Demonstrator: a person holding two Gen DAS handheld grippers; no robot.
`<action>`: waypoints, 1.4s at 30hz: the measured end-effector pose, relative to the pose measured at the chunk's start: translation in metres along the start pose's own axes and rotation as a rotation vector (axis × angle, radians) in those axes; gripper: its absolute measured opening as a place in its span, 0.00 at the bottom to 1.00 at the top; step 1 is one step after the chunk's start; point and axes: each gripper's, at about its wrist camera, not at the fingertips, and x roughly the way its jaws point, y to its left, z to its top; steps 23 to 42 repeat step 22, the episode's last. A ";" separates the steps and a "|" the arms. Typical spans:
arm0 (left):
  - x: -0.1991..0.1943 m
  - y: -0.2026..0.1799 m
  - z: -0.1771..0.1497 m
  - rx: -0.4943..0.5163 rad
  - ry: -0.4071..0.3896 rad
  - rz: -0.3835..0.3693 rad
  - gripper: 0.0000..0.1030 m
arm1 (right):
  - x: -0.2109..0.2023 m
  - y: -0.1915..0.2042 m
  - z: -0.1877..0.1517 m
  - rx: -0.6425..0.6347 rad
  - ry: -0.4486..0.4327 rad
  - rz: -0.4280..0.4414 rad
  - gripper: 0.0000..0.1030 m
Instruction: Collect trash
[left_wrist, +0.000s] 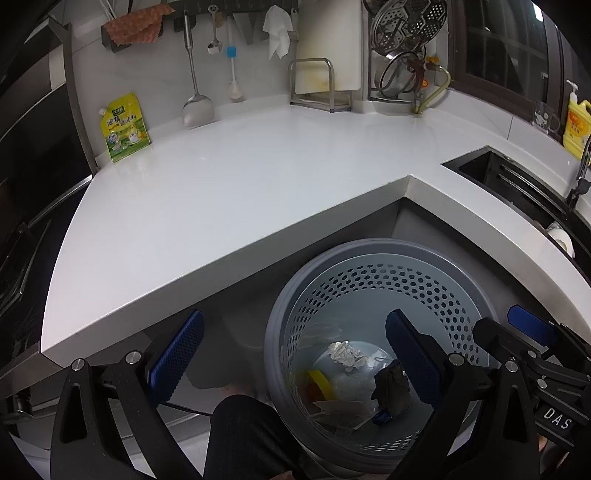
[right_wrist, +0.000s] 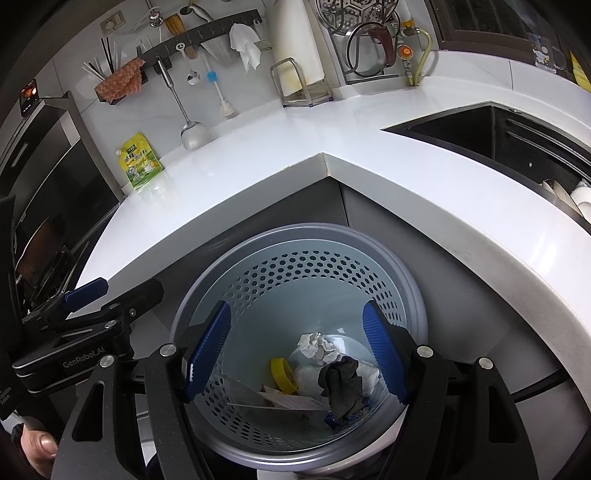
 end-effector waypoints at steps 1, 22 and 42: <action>0.000 0.001 0.000 0.000 0.001 0.000 0.94 | 0.000 0.000 0.000 -0.001 -0.001 0.001 0.69; 0.005 0.004 0.000 -0.019 0.024 -0.011 0.94 | 0.001 0.001 0.000 -0.003 -0.001 0.002 0.69; 0.005 0.004 0.000 -0.019 0.024 -0.011 0.94 | 0.001 0.001 0.000 -0.003 -0.001 0.002 0.69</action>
